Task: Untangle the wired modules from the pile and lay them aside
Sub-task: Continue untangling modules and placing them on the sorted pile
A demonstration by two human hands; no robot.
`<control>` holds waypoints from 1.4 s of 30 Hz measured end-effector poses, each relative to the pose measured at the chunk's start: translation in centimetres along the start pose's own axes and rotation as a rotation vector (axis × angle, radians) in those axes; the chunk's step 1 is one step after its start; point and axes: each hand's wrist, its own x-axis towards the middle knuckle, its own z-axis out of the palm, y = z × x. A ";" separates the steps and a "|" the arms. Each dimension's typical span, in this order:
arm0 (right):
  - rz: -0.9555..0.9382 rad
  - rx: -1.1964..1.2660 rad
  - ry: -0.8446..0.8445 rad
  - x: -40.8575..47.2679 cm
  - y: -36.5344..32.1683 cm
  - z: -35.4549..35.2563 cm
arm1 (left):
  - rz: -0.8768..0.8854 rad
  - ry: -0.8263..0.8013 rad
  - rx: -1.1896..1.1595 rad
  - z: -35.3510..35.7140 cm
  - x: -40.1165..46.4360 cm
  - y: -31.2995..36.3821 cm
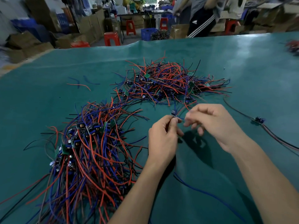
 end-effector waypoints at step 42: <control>-0.110 0.395 0.969 1.2 1.6 -4.7 | -0.041 -0.172 -0.060 0.2 -0.6 0.4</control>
